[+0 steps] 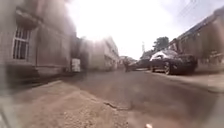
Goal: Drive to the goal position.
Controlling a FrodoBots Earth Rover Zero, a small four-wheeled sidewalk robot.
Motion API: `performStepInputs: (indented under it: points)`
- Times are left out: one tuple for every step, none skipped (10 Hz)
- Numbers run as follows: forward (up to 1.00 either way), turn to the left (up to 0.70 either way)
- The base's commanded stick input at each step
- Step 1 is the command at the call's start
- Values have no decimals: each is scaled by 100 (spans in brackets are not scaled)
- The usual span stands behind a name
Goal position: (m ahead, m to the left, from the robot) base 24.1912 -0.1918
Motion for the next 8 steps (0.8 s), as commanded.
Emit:
performStepInputs:
  points:
    - [70,1]
    - [70,1]
    - [70,1]
    - [70,1]
    - [70,1]
    - [70,1]
    - [70,1]
    - [70,1]
